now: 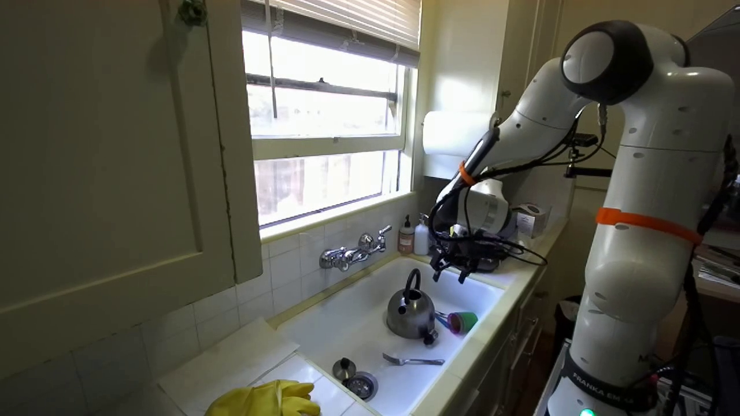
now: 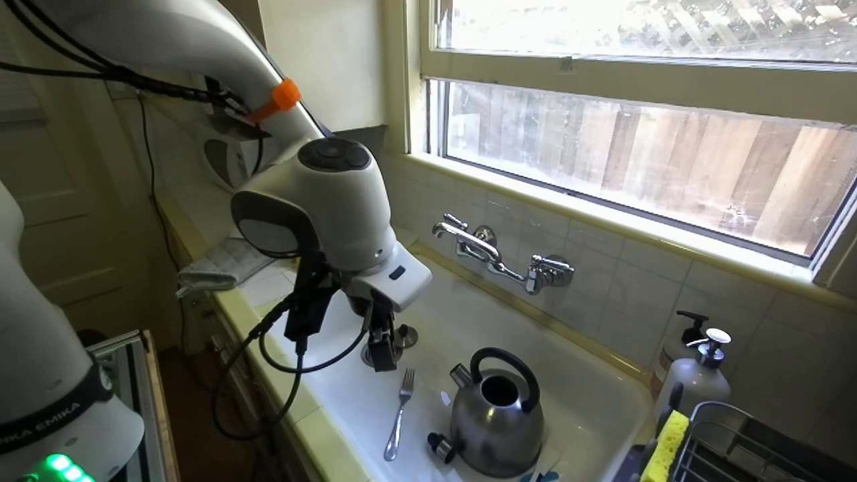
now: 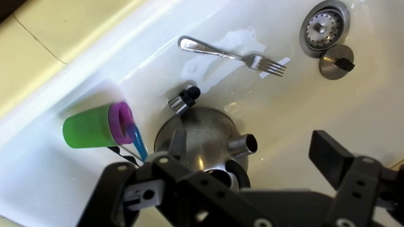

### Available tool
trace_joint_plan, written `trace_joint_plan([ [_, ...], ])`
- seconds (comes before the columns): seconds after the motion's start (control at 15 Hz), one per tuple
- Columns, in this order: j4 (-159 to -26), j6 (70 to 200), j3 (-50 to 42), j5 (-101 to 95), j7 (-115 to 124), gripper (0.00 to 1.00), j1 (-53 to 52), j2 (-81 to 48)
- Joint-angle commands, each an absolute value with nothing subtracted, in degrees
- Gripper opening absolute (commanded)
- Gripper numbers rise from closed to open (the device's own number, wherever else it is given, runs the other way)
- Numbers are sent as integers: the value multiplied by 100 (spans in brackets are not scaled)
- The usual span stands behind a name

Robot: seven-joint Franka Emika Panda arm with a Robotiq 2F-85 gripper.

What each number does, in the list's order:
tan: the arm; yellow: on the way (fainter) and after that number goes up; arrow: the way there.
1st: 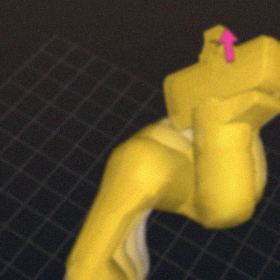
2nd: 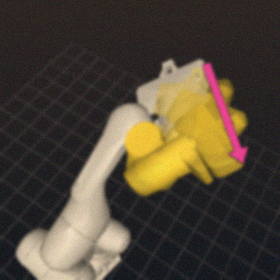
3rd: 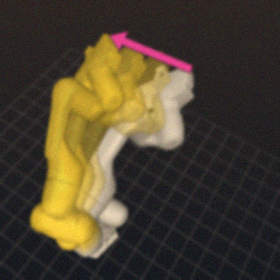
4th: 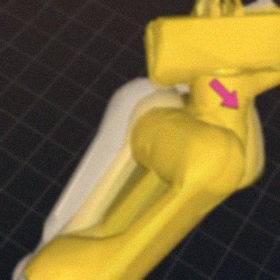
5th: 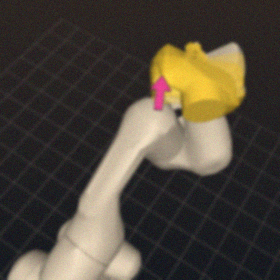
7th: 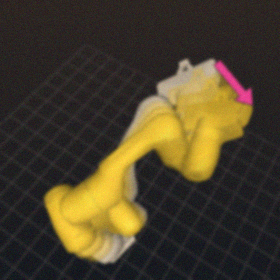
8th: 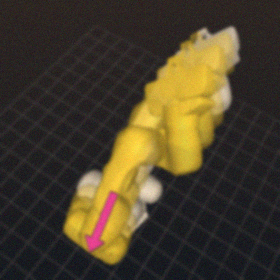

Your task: Put the metal cap back on the kettle

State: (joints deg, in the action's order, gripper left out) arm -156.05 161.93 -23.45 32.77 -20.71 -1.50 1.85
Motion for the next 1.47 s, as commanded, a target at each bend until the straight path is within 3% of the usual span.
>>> trace_joint_plan([
  [0.0,-15144,16221,-2264,4406,-2645,100,-276,-653],
  [0.4,-14358,16251,-1833,5492,-3251,100,7,-1999],
  [0.87,-13508,16461,-1521,5454,-3165,100,179,-3523],
  [1.4,-13445,16568,-1594,5429,-2933,100,23,-3708],
])
